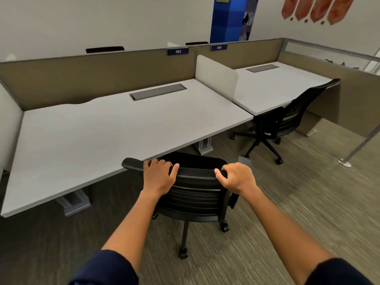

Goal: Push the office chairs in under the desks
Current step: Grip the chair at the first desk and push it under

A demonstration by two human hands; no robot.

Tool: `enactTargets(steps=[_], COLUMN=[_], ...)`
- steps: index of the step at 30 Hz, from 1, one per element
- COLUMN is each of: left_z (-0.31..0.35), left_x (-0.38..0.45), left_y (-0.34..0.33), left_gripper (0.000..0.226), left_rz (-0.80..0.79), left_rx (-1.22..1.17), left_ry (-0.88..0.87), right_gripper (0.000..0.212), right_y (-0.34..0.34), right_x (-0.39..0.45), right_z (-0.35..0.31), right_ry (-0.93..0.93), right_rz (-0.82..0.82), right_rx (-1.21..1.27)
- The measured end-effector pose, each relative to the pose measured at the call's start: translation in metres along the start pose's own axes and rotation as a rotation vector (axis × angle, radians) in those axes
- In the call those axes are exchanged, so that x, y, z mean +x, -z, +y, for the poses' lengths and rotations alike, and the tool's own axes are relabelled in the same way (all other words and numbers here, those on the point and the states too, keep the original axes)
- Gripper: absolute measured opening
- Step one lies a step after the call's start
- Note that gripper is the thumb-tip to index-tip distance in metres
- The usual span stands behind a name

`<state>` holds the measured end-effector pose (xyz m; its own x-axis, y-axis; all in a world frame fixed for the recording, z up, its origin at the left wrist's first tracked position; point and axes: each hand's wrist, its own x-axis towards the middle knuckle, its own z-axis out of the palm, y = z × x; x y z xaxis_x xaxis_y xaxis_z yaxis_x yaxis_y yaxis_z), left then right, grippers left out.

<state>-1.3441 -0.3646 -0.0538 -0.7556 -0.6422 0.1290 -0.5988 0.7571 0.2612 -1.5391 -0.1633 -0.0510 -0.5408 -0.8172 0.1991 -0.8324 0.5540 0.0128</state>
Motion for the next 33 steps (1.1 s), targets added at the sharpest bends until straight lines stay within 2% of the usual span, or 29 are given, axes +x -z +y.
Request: enactTargets(steps=[9, 15, 18, 22, 28, 33], left_z=[-0.003, -0.011, -0.004, 0.001, 0.009, 0.019], left_x=[0.036, 0.058, 0.068, 0.072, 0.056, 0.027], left_y=[-0.003, -0.001, 0.0, 0.0, 0.004, 0.016], left_gripper=[0.052, 0.054, 0.055, 0.065, 0.074, 0.077], left_rz=[0.038, -0.018, -0.064, -0.138, -0.041, 0.043], left_rx=[0.057, 0.079, 0.055, 0.048, 0.051, 0.104], left_ry=[0.048, 0.11, 0.105, 0.134, 0.189, 0.261], right_gripper=[0.069, 0.067, 0.062, 0.068, 0.077, 0.082], right_y=[-0.01, -0.018, -0.017, -0.016, -0.008, 0.004], right_x=[0.063, 0.097, 0.11, 0.113, 0.113, 0.115], right_z=[0.014, 0.016, 0.03, 0.037, 0.019, -0.018], right_ry=[0.016, 0.08, 0.092, 0.13, 0.17, 0.263], right_rz=[0.016, -0.002, -0.062, -0.092, -0.102, -0.037], right_rx=[-0.072, -0.015, 0.022, 0.051, 0.114, 0.181])
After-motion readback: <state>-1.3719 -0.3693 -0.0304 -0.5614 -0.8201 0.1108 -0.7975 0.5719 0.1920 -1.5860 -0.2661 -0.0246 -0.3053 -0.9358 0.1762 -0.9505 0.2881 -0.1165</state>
